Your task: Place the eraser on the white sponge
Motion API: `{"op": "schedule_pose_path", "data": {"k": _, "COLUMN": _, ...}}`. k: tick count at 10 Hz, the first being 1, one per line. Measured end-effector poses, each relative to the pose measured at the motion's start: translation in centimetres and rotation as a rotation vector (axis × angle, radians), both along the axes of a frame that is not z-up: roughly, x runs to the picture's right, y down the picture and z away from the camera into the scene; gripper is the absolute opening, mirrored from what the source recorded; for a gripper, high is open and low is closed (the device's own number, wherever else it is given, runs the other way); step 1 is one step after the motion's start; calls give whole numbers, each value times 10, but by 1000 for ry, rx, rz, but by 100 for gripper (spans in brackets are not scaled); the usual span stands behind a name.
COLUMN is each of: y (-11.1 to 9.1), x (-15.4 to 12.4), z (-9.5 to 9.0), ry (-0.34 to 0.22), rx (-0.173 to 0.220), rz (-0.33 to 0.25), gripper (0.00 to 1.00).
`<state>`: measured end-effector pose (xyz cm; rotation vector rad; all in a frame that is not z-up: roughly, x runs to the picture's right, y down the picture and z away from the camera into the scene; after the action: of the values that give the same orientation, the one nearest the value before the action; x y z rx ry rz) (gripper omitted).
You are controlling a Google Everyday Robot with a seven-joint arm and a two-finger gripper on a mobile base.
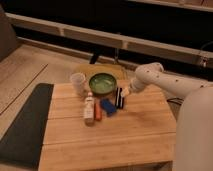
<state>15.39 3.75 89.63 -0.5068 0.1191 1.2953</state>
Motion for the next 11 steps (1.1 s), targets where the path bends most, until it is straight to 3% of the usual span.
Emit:
{"op": "schedule_pose_path", "data": {"k": 4, "y": 1, "x": -23, "z": 31, "ry": -20, "rx": -60, "rz": -58, "gripper": 65}}
{"op": "schedule_pose_path", "data": {"k": 8, "y": 10, "x": -64, "z": 53, "ry": -90, "rx": -113, "rz": -92, "gripper": 65}}
{"op": "schedule_pose_path", "data": {"k": 11, "y": 18, "x": -65, "z": 61, "ry": -97, "rx": -149, "rz": -104, "gripper": 65}}
